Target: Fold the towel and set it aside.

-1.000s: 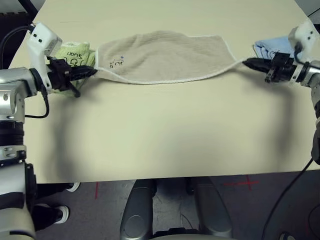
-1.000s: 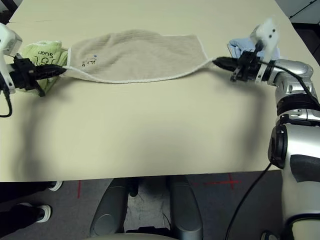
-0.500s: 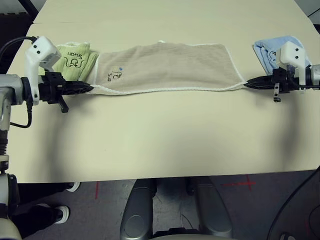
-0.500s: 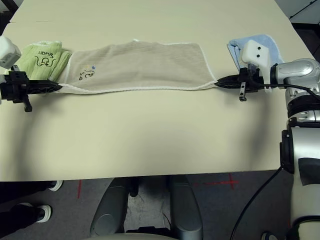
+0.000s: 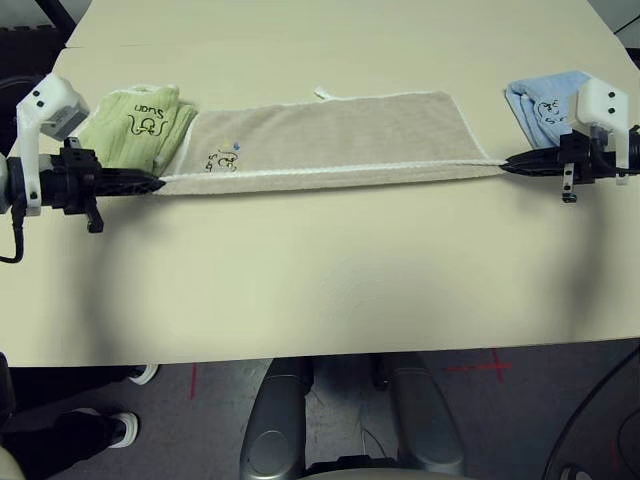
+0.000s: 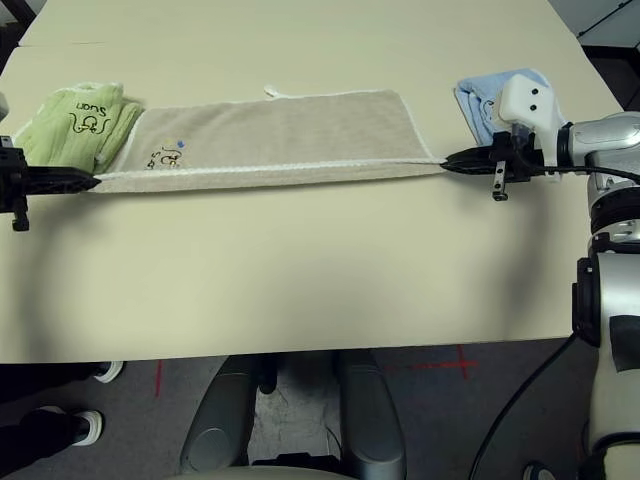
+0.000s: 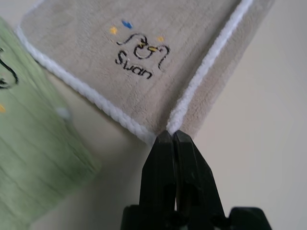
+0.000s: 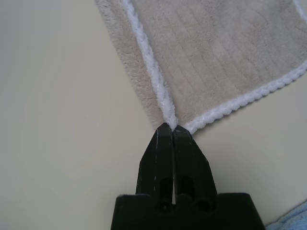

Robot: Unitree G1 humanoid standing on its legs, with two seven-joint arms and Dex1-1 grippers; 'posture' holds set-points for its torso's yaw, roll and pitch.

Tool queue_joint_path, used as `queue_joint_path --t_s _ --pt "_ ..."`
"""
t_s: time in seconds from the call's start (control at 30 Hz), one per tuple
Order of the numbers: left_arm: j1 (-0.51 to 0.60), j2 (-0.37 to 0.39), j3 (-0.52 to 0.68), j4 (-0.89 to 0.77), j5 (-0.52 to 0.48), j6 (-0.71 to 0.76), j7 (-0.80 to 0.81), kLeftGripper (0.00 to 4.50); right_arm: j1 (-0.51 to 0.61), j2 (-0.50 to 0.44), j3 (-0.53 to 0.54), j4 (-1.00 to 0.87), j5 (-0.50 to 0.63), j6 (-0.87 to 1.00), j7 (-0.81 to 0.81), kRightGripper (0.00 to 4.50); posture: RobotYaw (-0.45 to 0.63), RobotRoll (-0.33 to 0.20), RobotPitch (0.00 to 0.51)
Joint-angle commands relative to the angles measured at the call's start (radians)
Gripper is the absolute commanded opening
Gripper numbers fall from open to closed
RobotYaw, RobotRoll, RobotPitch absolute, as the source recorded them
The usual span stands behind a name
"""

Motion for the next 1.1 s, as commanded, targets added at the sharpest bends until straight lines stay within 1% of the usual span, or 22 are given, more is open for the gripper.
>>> queue_joint_path --t_s 0.03,0.2,0.37,0.47,0.57,0.67,0.77,0.9,1.1 --pt "0.039 0.048 0.003 0.01 0.013 0.013 -0.016 0.03 0.032 -0.052 -0.012 0.002 0.01 0.031 0.052 0.0 0.02 0.0 0.299" --pt "0.045 0.04 0.0 0.018 0.019 -0.003 -0.014 0.03 0.049 -0.076 0.044 -0.029 0.048 0.102 0.073 0.0 0.01 0.0 0.295" --pt "0.0 0.013 -0.018 0.057 0.035 -0.039 0.003 0.03 0.079 -0.109 0.124 -0.086 0.125 0.172 0.073 0.0 0.0 0.0 0.293" --pt "-0.014 0.028 -0.04 0.068 0.038 -0.032 -0.026 0.03 0.1 -0.134 0.173 -0.12 0.165 0.18 0.073 0.0 0.0 0.0 0.293" --pt "-0.011 0.061 -0.058 0.051 0.026 0.013 -0.077 0.03 0.122 -0.16 0.223 -0.156 0.212 0.195 0.073 0.0 0.0 0.0 0.293" --pt "-0.012 0.073 -0.067 0.048 0.027 0.029 -0.102 0.03 0.139 -0.178 0.27 -0.192 0.256 0.214 0.073 0.0 0.0 0.0 0.292" --pt "-0.017 0.074 -0.076 0.053 0.033 0.036 -0.112 0.03 0.145 -0.178 0.292 -0.221 0.293 0.231 0.073 0.0 0.0 0.0 0.293" --pt "-0.092 0.009 -0.078 0.121 0.055 -0.017 -0.044 0.03 0.08 -0.088 0.209 -0.158 0.264 0.196 0.056 0.0 0.01 0.0 0.294" --pt "-0.239 -0.077 -0.149 0.27 0.155 -0.129 -0.012 0.03 -0.008 0.014 0.153 -0.051 0.19 0.146 -0.035 0.0 0.03 0.0 0.3"
